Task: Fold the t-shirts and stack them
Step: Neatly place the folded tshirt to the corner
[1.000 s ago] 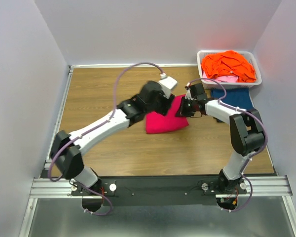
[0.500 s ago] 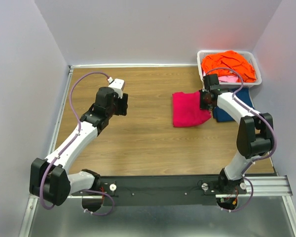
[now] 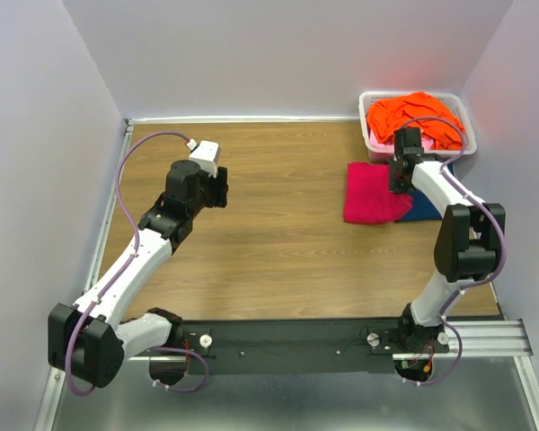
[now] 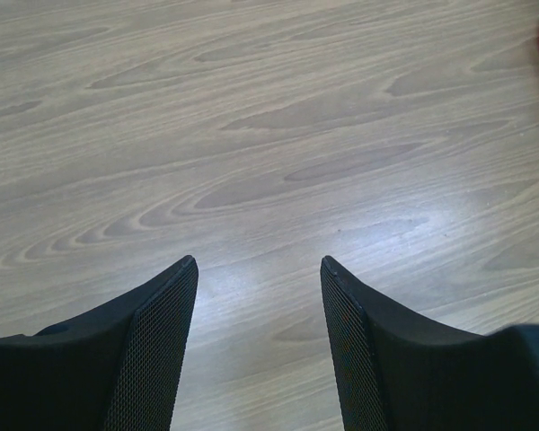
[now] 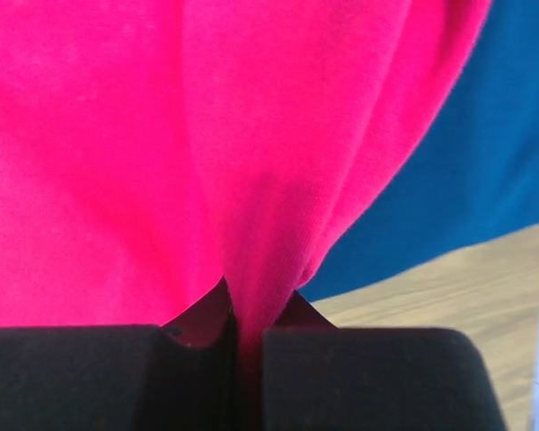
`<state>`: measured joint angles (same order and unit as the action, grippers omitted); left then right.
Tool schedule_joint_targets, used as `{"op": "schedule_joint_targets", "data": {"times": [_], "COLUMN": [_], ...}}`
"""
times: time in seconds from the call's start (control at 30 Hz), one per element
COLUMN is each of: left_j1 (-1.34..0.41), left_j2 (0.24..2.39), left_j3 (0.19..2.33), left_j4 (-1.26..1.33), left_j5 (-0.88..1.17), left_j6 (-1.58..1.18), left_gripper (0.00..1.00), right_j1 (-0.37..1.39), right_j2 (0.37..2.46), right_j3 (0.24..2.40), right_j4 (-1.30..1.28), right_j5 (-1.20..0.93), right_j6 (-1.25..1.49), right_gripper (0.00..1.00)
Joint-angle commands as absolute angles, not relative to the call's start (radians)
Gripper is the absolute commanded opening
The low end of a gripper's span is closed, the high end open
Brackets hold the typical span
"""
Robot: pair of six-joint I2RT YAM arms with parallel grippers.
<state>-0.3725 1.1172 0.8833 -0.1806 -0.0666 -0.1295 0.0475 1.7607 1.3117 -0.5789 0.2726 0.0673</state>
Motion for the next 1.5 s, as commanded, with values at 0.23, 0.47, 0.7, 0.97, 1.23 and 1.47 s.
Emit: {"op": "schedule_joint_targets", "data": {"times": [0.23, 0.47, 0.7, 0.97, 1.23, 1.47], "left_j1": [-0.371, -0.370, -0.370, -0.371, -0.370, -0.370], "left_j2": [1.115, 1.118, 1.123, 1.121, 1.134, 1.146], "left_j3": [0.893, 0.893, 0.896, 0.893, 0.894, 0.896], "left_j4": [-0.172, -0.173, -0.175, -0.175, -0.176, -0.178], "left_j5": [-0.084, -0.086, -0.080, -0.078, -0.077, -0.074], "left_j6": [-0.132, -0.129, -0.129, -0.127, -0.126, -0.124], "left_gripper": [0.65, 0.65, 0.64, 0.64, 0.64, 0.64], "right_j1": [-0.060, -0.112, -0.155, -0.224, -0.281, -0.301], "right_j2": [1.746, 1.730, 1.720, 1.709, 1.674, 1.681], "right_j3": [1.396, 1.466, 1.465, 1.414, 1.379, 1.394], "right_j4": [-0.595, -0.592, -0.574, -0.505, -0.430, -0.410], "right_j5": [0.388, 0.336, 0.311, 0.313, 0.227, 0.256], "right_j6": [0.009, 0.011, 0.014, 0.025, 0.029, 0.011], "right_gripper": [0.01, 0.01, 0.01, 0.01, 0.01, 0.01]}}
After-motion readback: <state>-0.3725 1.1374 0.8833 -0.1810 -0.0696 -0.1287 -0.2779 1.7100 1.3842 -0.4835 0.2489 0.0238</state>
